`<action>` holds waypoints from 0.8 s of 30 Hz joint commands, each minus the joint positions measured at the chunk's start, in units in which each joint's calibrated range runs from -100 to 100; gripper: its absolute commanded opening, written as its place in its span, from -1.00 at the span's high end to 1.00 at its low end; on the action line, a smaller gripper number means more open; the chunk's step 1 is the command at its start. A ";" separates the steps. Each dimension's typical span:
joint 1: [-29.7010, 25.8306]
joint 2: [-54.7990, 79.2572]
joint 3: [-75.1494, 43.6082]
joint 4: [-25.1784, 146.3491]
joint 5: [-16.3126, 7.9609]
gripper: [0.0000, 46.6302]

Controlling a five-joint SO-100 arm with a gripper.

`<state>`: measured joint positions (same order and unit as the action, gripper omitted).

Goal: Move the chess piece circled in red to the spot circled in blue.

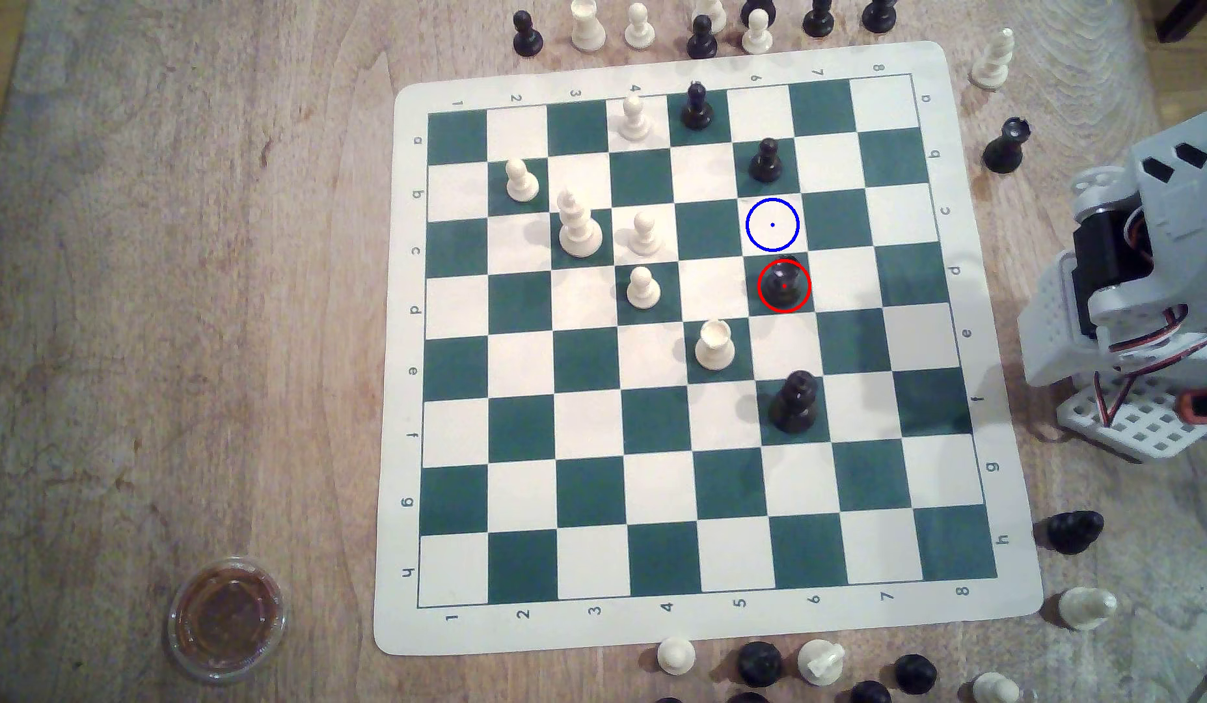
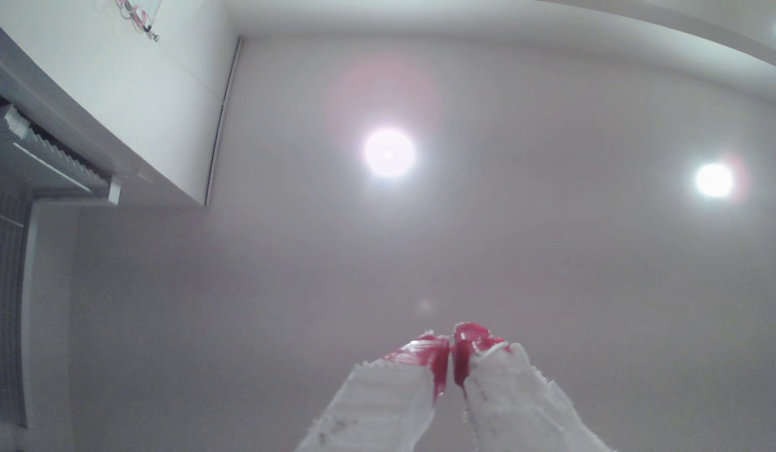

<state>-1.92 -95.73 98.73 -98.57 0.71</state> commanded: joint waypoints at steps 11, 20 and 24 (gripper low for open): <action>3.52 -0.03 -25.03 55.90 0.20 0.99; 11.73 -0.03 -36.09 105.45 -0.10 0.99; 14.86 0.23 -38.54 120.76 -0.20 0.99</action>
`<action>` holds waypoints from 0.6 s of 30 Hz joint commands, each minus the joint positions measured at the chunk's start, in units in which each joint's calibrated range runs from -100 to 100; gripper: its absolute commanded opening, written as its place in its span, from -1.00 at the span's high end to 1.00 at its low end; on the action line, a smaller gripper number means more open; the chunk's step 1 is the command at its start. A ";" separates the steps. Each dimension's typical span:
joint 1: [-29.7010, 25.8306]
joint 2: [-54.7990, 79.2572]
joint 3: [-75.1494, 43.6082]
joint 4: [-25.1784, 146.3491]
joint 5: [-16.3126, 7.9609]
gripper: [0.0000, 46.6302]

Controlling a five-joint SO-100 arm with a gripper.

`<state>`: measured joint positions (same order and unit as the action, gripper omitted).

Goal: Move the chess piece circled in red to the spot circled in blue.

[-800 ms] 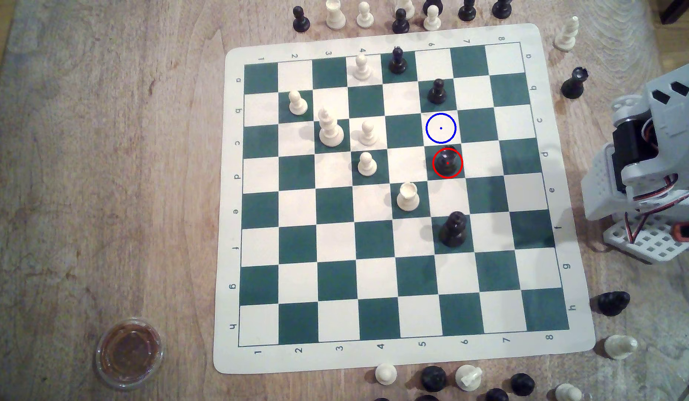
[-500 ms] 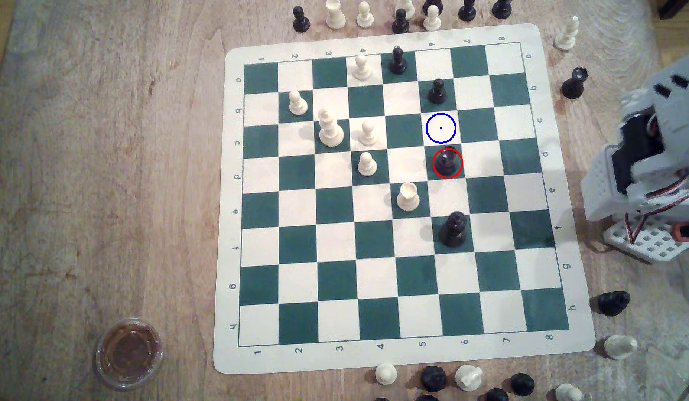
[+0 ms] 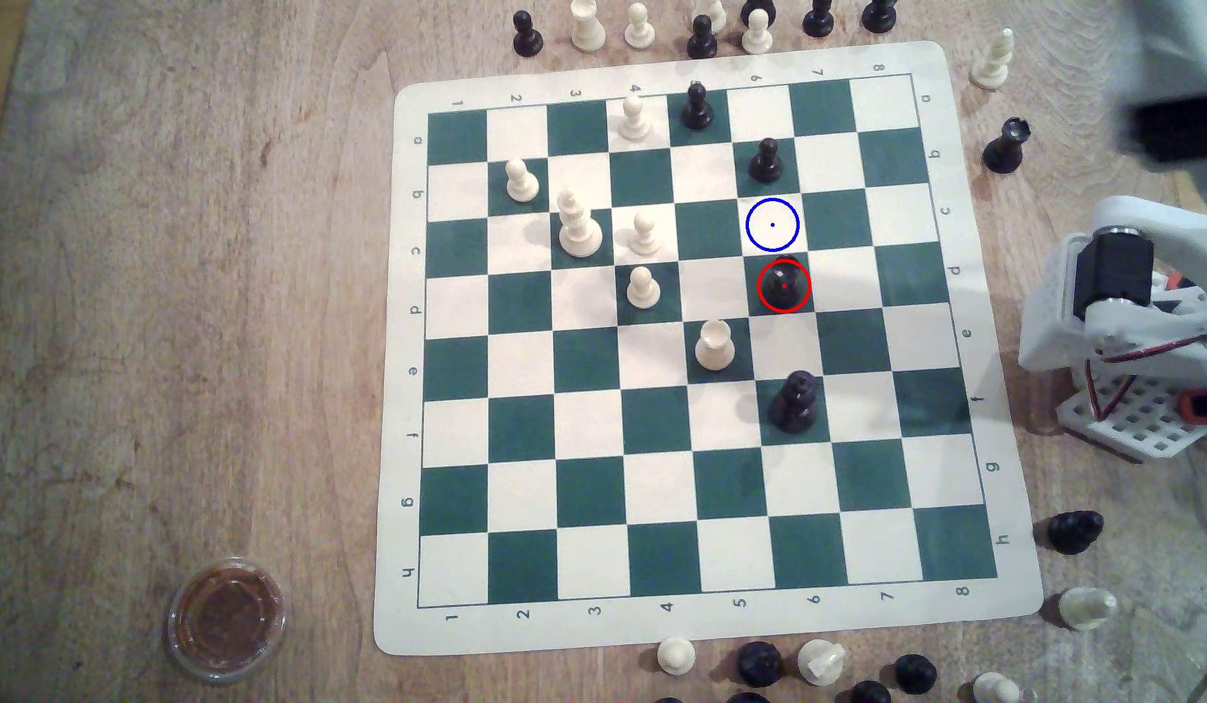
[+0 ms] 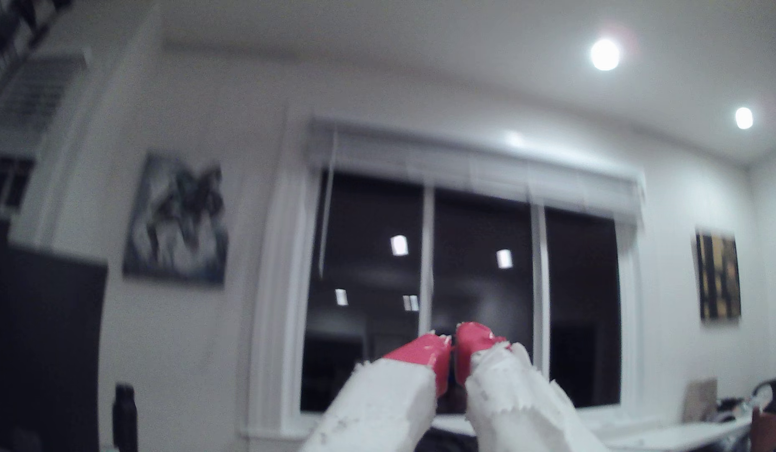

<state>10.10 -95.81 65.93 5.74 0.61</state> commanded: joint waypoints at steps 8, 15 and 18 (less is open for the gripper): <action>4.95 2.35 -10.17 39.14 -0.10 0.99; 6.52 1.41 -8.99 57.24 -13.14 0.82; 6.44 0.14 -7.09 60.52 -13.28 0.92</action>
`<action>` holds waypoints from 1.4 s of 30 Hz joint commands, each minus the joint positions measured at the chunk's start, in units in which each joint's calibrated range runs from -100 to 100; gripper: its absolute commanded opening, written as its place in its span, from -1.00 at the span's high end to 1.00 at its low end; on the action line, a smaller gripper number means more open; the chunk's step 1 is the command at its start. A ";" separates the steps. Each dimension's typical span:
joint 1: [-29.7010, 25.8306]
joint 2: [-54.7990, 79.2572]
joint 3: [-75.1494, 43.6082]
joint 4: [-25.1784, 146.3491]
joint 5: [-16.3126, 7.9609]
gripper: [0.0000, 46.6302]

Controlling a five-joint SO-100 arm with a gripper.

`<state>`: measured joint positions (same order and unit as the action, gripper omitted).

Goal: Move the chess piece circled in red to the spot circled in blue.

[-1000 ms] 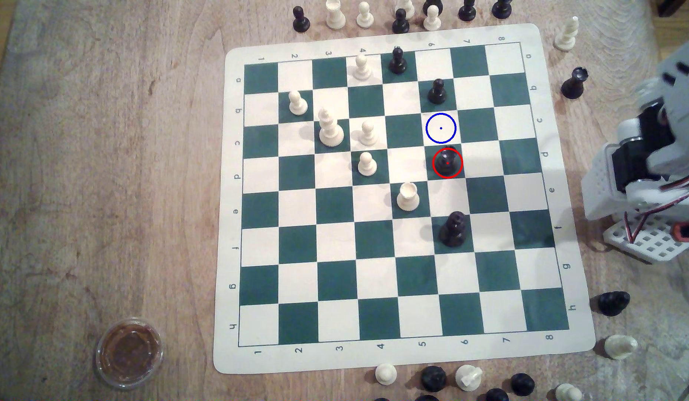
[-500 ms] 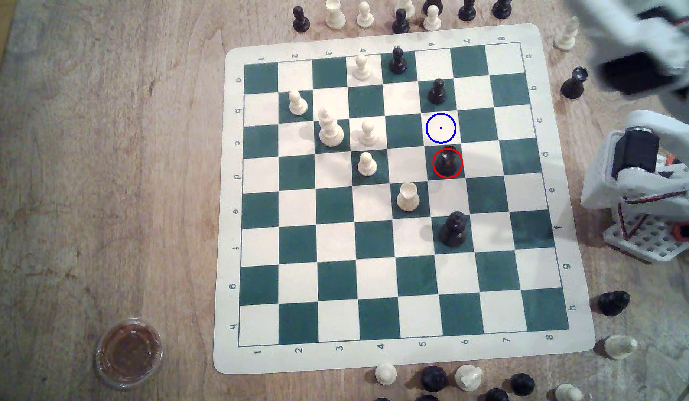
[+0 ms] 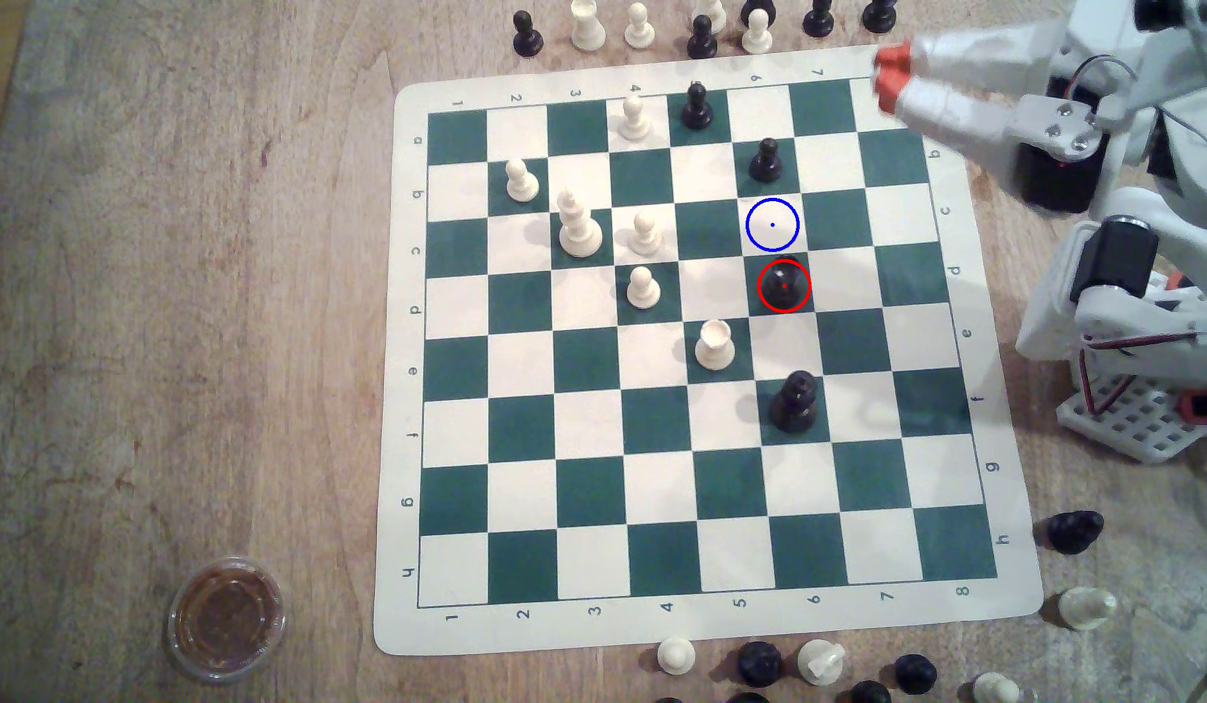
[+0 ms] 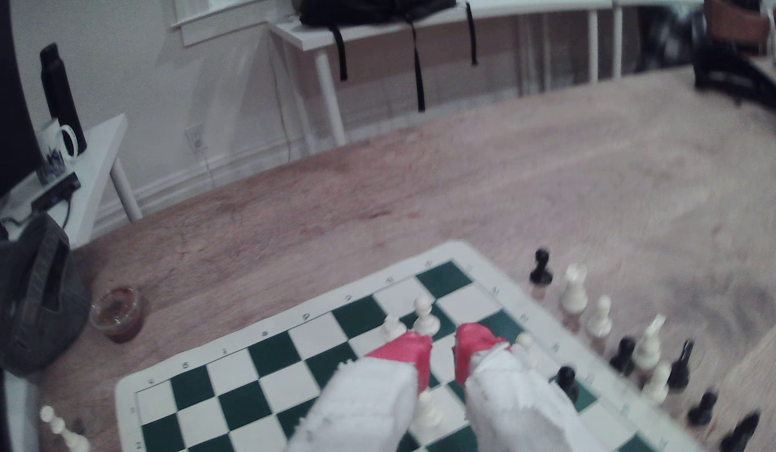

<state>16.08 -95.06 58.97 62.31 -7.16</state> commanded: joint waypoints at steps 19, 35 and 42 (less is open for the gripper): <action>-1.10 28.93 -5.66 7.80 -2.10 0.39; -5.95 51.25 -3.76 1.49 -3.13 0.21; -6.89 58.55 -4.21 -2.11 -2.30 0.40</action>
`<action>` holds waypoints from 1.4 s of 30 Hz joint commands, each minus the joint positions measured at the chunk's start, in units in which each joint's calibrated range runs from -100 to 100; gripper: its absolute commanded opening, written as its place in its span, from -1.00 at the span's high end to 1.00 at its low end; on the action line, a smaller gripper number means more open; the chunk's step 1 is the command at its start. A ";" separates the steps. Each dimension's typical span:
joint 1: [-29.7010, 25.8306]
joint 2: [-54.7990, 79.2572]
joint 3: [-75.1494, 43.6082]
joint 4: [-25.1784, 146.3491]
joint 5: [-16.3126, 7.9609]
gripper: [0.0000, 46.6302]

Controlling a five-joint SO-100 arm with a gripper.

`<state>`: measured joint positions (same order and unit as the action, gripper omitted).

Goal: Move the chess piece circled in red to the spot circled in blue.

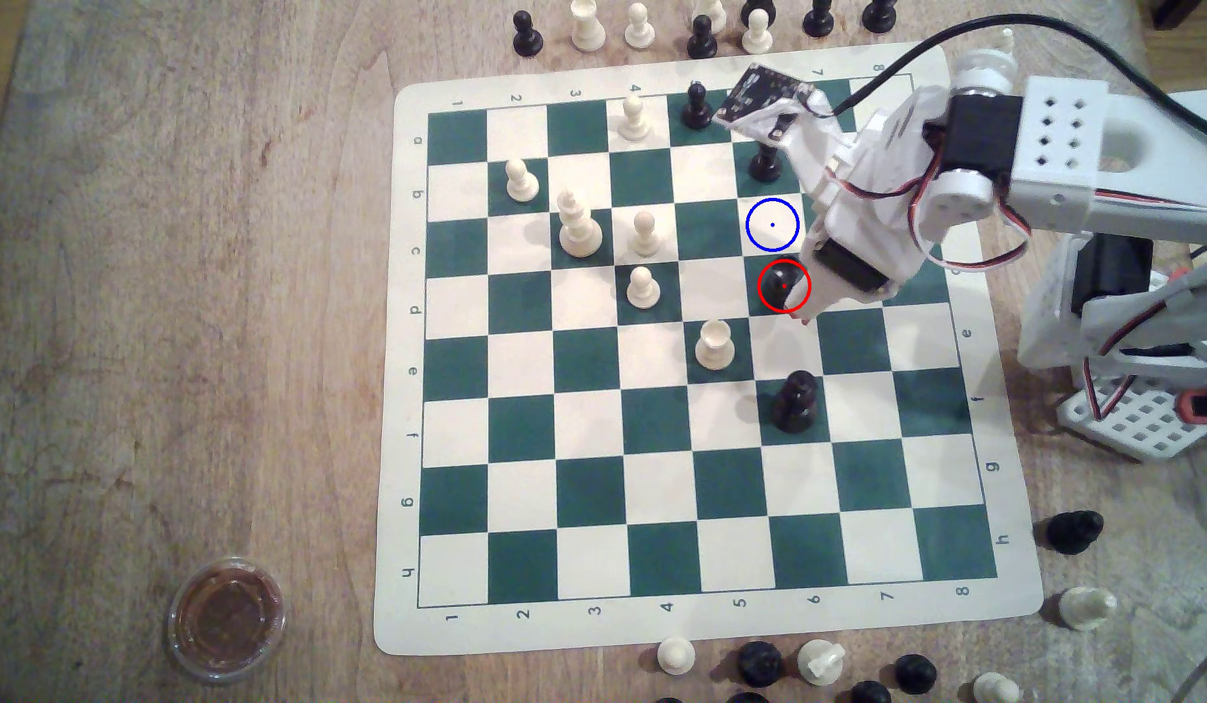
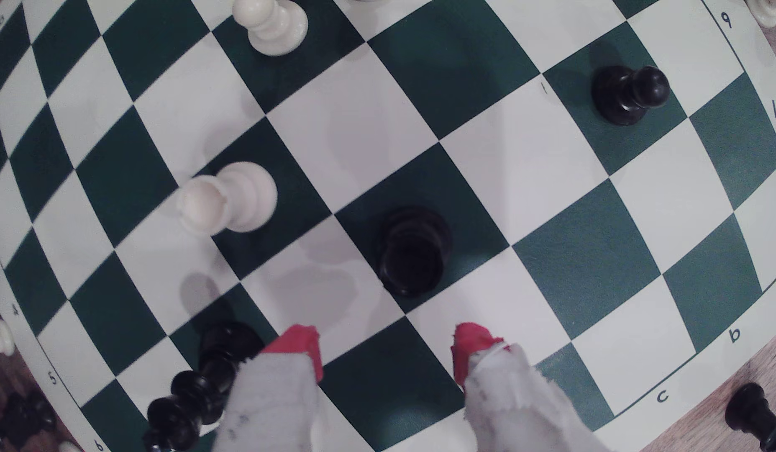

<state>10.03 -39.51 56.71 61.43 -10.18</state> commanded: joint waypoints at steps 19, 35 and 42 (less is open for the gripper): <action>0.18 9.79 -0.59 -9.51 1.61 0.37; 1.43 6.06 -0.32 -11.64 2.44 0.36; 0.65 5.55 -0.32 -10.90 2.39 0.66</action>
<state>11.21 -30.54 56.71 50.44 -7.59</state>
